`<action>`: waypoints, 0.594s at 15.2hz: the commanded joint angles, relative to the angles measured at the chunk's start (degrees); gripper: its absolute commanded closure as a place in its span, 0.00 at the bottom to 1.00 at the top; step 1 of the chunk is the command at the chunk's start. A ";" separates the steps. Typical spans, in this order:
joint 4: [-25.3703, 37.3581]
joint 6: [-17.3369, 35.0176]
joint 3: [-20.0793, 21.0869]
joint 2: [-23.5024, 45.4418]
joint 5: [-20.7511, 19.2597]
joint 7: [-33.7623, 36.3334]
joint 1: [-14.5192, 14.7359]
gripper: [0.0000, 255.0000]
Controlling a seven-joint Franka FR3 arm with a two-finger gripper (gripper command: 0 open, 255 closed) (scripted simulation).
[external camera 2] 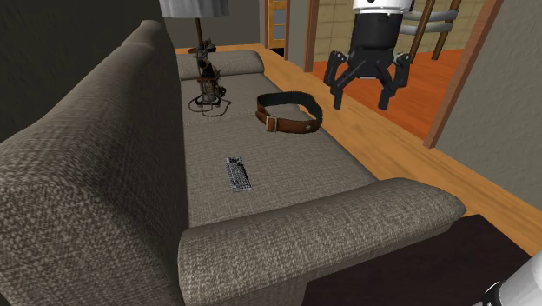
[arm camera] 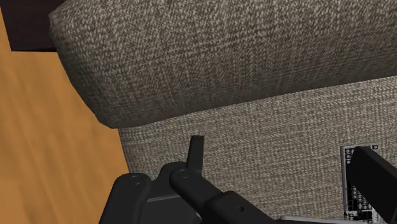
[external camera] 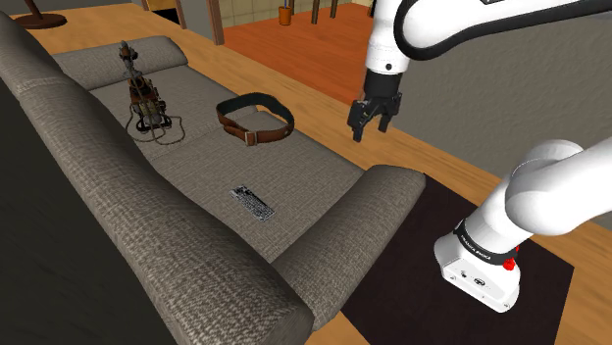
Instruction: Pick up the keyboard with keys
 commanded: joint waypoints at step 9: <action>4.98 18.25 6.70 20.34 0.19 6.54 1.92 0.00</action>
